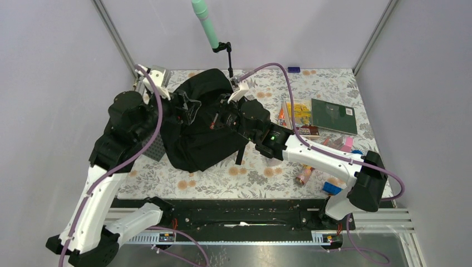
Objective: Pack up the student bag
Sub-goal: Unzip the student bag at the center of the board.
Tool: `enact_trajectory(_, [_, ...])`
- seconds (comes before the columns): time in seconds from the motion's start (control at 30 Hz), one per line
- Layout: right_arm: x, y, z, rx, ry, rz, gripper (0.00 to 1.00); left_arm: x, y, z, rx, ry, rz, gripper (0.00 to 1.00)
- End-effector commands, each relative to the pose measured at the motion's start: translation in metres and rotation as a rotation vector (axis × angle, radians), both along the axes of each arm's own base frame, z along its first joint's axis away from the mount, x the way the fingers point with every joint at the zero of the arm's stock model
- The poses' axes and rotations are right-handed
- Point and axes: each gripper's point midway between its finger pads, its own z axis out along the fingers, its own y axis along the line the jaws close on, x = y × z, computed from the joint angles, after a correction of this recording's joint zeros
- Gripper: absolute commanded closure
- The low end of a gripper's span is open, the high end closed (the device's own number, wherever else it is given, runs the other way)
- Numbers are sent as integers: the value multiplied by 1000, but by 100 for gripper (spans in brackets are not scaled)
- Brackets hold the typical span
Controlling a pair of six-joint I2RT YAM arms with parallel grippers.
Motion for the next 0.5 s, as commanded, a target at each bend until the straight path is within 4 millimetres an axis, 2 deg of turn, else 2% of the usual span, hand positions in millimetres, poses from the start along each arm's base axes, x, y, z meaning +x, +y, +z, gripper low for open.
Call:
enact_trajectory(0.0, [-2,-11,26,46,-55,-30,100,-5,13,15,63,-119,14,26])
enact_trajectory(0.23, [-2,-12,26,43,-54,-32,100,-8,16,9,107,-140,5,34])
enact_trajectory(0.4, [-2,-13,23,36,-54,-32,100,-1,14,-2,124,-107,10,31])
enact_trajectory(0.47, [-3,-15,22,36,-52,-33,100,5,16,-6,135,-95,32,35])
